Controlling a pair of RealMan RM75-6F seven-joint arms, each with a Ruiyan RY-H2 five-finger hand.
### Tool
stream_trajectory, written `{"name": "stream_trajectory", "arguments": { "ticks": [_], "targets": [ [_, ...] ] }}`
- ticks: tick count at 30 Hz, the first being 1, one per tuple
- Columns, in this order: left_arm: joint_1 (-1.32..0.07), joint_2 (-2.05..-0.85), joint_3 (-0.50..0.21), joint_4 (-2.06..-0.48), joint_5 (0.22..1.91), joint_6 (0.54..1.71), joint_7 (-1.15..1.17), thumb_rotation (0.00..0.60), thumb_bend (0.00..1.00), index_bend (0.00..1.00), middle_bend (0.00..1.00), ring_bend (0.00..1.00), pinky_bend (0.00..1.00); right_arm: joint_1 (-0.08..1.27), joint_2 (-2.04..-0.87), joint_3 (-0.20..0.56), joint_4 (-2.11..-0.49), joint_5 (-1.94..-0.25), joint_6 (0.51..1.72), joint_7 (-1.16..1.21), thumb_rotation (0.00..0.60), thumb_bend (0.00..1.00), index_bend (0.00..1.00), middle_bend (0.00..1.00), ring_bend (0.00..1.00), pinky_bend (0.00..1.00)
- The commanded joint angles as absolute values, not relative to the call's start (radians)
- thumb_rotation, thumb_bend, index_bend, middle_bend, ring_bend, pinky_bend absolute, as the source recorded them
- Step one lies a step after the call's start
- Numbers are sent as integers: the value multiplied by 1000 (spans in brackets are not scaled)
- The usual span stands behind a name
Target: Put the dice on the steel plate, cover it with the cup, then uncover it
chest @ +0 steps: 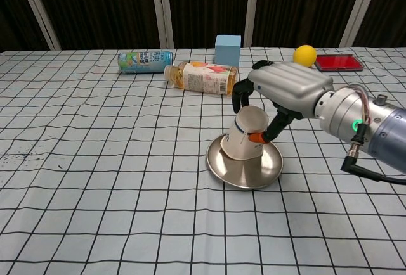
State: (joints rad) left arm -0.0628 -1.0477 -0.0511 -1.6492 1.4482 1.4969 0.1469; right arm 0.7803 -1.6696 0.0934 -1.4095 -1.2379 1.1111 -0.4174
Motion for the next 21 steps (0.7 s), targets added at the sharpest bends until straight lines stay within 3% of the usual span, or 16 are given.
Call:
{"name": "stream_trajectory", "arguments": {
  "ticks": [1,12,21],
  "targets": [
    [-62,-1048,-51,-1650,1450,1498,148,600,838,176,0,0,0,775,-1655,87,-1416,-1248,1107,-425,600,460,676,553,275,0],
    [-63,-1049,-48,-1652,1451,1496,156,600,837,179,0,0,0,792,-1521,52,-1609,-1196,975,-501,600,462,695,570,277,0],
    [-61,-1047,-50,-1653,1451,1501,148,600,837,185,0,0,0,843,-1452,47,-1744,-978,886,-679,600,466,698,574,278,0]
  ]
}}
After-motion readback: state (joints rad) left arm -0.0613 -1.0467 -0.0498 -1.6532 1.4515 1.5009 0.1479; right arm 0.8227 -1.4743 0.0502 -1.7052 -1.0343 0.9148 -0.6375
